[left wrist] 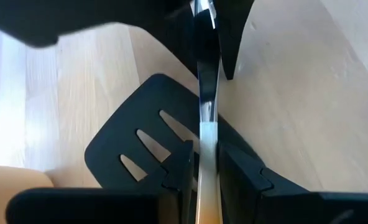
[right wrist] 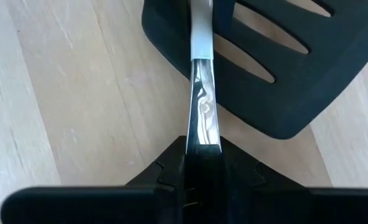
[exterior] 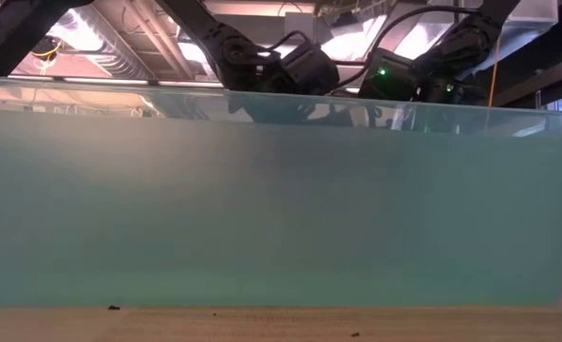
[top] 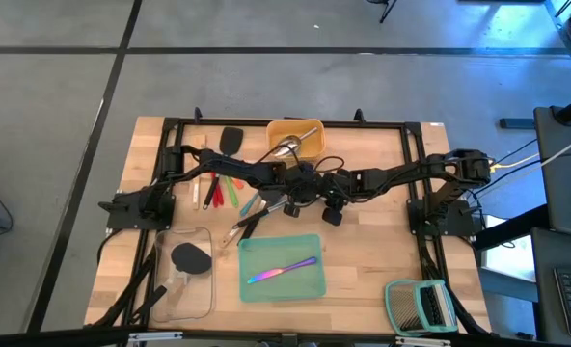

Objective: Pick & Place Kitchen Items
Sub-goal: Put the orange table knife into the green bin

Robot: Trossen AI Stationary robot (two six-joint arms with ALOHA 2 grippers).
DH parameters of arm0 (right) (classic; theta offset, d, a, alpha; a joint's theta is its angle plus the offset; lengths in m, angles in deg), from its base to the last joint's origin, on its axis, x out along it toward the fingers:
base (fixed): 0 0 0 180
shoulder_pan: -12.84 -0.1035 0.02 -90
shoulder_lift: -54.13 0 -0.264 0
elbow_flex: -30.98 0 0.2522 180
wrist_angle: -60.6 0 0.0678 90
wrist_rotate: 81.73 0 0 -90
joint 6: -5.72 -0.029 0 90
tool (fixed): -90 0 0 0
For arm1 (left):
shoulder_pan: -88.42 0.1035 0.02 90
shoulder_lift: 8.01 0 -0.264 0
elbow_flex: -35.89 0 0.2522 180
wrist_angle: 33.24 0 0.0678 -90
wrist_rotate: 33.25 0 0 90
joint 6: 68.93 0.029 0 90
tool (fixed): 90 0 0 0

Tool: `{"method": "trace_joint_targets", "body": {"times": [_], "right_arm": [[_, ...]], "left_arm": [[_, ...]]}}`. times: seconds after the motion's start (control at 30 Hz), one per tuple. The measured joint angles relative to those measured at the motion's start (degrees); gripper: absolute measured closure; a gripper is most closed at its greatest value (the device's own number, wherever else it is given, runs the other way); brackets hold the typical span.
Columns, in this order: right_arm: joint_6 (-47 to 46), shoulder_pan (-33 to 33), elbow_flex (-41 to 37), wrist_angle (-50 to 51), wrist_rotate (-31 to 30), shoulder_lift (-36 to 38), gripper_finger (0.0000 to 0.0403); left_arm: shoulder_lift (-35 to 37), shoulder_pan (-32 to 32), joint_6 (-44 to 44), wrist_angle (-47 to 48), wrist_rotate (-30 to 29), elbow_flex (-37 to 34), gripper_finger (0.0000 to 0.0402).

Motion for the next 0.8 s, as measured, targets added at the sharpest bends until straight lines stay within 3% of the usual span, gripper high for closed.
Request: {"method": "trace_joint_targets", "body": {"times": [0.8], "right_arm": [[-6.27, -0.04, 1.56, 0.68, 4.8, 0.81, 0.0335]], "left_arm": [[0.11, -0.62, 1.07, 0.15, -0.82, -0.45, 0.0325]]}}
